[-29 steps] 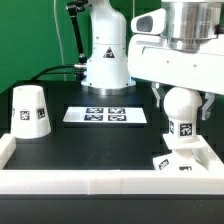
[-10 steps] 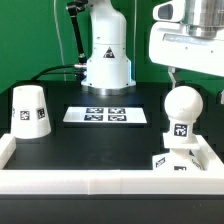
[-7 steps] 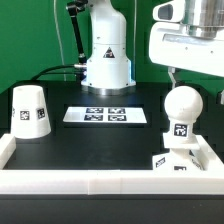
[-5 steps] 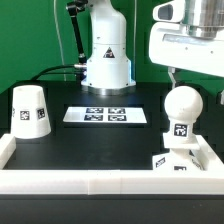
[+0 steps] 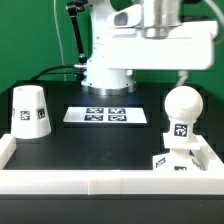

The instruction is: Assemble lamp

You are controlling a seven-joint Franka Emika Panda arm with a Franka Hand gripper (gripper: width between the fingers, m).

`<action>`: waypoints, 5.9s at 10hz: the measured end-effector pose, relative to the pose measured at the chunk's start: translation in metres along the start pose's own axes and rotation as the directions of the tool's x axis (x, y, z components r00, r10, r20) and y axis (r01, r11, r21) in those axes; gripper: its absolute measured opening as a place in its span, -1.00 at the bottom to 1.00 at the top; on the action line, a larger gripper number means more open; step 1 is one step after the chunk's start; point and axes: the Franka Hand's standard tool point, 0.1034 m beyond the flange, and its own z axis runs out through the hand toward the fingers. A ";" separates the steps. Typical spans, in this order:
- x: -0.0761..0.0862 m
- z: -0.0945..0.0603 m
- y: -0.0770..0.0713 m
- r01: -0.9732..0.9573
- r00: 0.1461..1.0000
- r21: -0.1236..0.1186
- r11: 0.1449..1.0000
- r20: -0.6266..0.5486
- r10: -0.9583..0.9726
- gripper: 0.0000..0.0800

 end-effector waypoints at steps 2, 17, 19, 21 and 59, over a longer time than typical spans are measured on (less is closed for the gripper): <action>0.014 0.002 0.046 0.010 1.000 -0.011 1.000 0.012 -0.010 0.75; 0.022 -0.026 0.187 0.125 0.990 -0.016 0.992 0.071 -0.124 0.75; 0.021 -0.023 0.198 0.146 0.988 -0.024 0.989 0.064 -0.144 0.75; 0.018 -0.013 0.207 0.160 0.986 -0.035 0.986 0.061 -0.158 0.75; 0.063 -0.123 -0.092 -0.114 0.988 0.084 0.990 0.115 0.104 -0.89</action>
Offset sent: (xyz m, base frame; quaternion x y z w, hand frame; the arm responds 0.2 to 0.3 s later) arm -0.0009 -0.0598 0.0127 -0.0399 -0.0592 0.0241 0.9972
